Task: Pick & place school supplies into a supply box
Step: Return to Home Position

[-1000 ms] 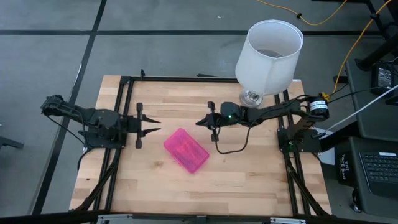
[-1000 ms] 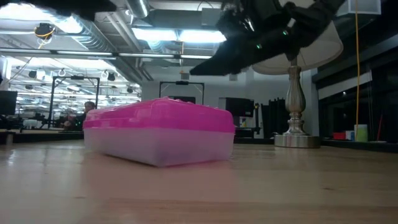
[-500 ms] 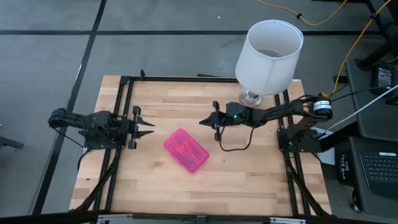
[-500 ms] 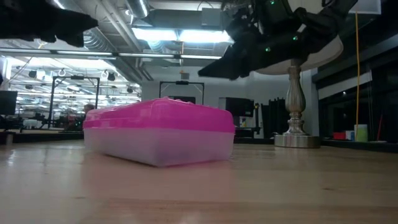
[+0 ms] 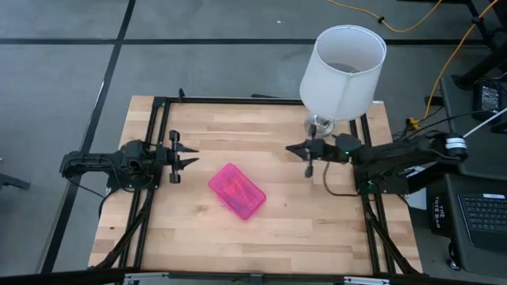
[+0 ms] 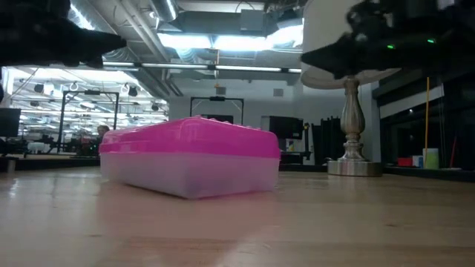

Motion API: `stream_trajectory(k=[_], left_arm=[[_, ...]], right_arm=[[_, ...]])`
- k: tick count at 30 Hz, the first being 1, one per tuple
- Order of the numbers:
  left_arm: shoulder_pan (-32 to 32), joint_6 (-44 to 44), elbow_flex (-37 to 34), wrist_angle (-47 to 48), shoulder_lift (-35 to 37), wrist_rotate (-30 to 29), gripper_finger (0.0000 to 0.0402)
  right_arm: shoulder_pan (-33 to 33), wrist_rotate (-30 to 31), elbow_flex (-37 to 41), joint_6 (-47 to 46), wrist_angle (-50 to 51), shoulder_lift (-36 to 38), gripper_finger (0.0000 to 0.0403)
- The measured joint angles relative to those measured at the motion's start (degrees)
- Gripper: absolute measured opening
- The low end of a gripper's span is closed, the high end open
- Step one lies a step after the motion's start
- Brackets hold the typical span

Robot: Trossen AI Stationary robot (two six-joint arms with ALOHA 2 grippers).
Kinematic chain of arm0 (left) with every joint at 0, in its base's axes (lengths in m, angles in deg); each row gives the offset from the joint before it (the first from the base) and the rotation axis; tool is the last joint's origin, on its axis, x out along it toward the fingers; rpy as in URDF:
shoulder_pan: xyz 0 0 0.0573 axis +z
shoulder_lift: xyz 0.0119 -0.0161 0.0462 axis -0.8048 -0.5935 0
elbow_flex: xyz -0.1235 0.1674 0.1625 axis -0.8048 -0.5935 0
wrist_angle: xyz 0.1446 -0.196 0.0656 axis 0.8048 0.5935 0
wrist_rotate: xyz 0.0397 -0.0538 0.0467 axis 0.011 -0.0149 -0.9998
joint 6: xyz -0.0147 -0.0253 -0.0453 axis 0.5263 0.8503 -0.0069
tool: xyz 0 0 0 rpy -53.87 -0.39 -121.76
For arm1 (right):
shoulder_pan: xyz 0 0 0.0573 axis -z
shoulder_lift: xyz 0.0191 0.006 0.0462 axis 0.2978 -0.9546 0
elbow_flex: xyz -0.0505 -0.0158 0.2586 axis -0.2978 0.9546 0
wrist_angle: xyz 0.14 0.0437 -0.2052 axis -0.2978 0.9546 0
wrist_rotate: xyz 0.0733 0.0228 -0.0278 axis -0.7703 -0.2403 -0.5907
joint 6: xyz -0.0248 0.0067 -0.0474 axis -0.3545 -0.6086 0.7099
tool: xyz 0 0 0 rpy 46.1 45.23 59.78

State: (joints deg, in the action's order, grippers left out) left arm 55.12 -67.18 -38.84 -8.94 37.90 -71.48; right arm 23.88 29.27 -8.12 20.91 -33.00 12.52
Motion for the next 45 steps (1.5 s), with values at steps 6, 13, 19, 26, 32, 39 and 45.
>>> stream_trajectory(k=[6, 13, 19, 26, 32, 39, 45], left_arm=[[5.47, 0.47, 0.0, -0.57, 0.07, 0.82, 0.0102], [9.66, 0.58, 0.0, -0.55, 0.07, 0.07, 0.0102], [11.01, 0.51, 0.0, -0.13, 0.07, -2.04, 0.0102], [11.11, 2.51, 0.0, -0.13, 0.07, -4.27, 0.0102], [10.9, 2.57, 0.0, -0.11, 0.07, -4.32, 0.0102], [10.9, 2.57, 0.0, -0.11, 0.07, -4.49, 0.0102], [10.9, 2.57, 0.0, -0.12, 0.07, -4.49, 0.0102]], right_arm=[[0.04, 0.02, 8.83, -0.3, 0.04, 11.22, 0.0002], [0.04, 0.0, 17.13, -0.13, 0.09, 25.28, 0.0002], [0.04, -0.55, 17.48, -0.36, 12.7, 34.53, 0.0002], [0.04, -0.66, 17.45, -1.48, 17.09, 38.9, 0.0002], [0.04, -7.26, 17.45, -1.37, 17.35, 38.71, 0.0002], [0.04, -8.94, 17.45, -0.12, 17.28, 38.71, 0.0016], [0.04, -8.96, 17.43, 11.78, 17.28, 38.68, 0.0024]])
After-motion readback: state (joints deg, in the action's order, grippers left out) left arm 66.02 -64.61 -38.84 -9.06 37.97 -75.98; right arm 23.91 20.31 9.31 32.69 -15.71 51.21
